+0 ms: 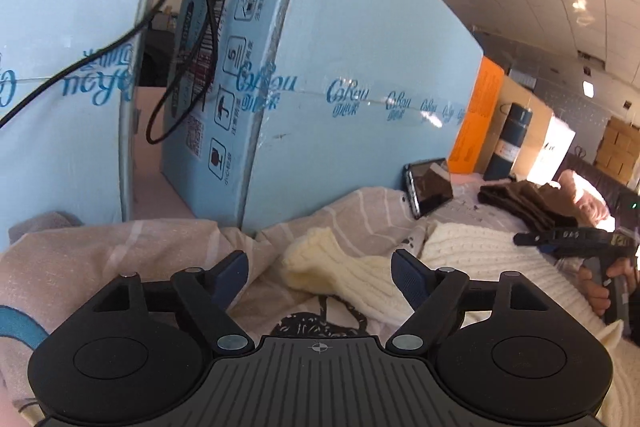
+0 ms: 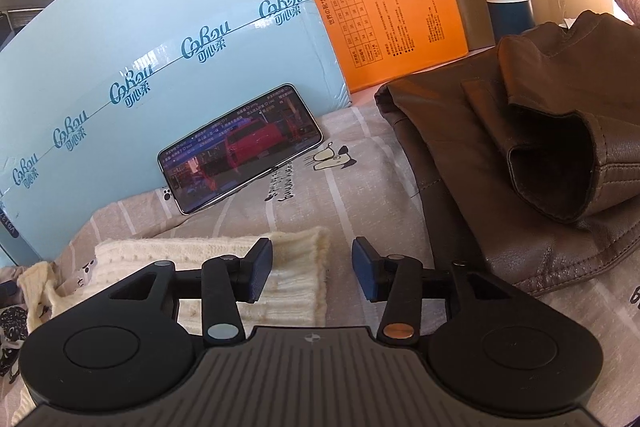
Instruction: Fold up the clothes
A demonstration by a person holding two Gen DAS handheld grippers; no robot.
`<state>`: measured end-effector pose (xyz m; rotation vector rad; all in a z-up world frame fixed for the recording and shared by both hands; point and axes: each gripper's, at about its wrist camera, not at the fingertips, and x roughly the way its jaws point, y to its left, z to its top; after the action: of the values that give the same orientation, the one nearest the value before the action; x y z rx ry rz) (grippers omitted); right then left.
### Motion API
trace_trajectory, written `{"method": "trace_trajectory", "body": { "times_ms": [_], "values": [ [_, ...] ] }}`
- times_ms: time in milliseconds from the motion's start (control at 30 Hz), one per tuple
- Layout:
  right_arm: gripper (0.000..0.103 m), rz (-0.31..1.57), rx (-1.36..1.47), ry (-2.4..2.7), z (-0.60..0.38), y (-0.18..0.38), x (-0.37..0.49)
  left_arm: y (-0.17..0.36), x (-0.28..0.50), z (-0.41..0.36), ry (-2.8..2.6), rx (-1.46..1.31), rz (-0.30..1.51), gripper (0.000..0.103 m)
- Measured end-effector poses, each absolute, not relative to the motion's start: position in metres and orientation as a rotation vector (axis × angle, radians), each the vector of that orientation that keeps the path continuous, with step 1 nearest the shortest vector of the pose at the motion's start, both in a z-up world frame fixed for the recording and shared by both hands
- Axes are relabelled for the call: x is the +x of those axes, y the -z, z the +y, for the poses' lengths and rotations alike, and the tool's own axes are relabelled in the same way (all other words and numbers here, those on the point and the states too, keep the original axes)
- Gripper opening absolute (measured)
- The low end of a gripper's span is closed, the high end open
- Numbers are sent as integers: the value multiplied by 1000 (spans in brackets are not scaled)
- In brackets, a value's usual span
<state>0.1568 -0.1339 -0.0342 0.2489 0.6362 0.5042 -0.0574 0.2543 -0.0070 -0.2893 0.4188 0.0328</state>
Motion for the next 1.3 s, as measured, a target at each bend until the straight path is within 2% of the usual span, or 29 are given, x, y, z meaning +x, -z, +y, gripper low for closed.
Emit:
{"method": "trace_trajectory", "body": {
  "times_ms": [67,200,267,367,433,500,567,633,667,700,733,767,800,900,967,1233,1300],
  "values": [
    [46,636,246,-510,-133,34,156,-4,-67,255,-76,-339,377,81],
    [56,630,241,-526,-133,32,155,-33,-76,194,-68,-268,343,82],
    [61,620,237,-528,-133,30,152,-36,-82,152,67,-237,326,89],
    [63,580,225,-535,-137,23,141,-29,-88,84,222,-147,400,91],
    [73,540,202,-539,-139,16,130,-17,-91,38,259,0,514,91],
    [78,480,158,-541,-142,6,113,1,-97,-1,237,206,598,91],
    [79,443,127,-595,-149,0,91,16,-102,-17,191,335,613,90],
    [85,409,98,-656,-157,-6,69,26,-102,-8,138,312,619,88],
    [86,392,84,-687,-160,-9,57,27,-101,3,123,240,626,79],
    [87,389,60,-706,-163,-9,46,27,-103,12,104,183,626,59],
    [88,390,33,-720,-166,-9,35,27,-104,22,82,131,624,47],
    [88,392,6,-734,-168,-8,24,27,-107,29,51,103,609,31],
    [88,394,-14,-746,-171,-8,14,25,-111,33,45,82,593,22],
    [88,403,-46,-781,-183,-4,-13,16,-128,45,-1,26,528,13],
    [89,412,-57,-783,-191,-1,-27,10,-141,54,-48,-5,482,12],
    [90,455,-33,-770,-209,11,-57,10,-197,89,-241,-171,446,12],
    [90,453,-22,-807,-211,11,-63,15,-203,92,-268,-189,481,17]
  ]
}}
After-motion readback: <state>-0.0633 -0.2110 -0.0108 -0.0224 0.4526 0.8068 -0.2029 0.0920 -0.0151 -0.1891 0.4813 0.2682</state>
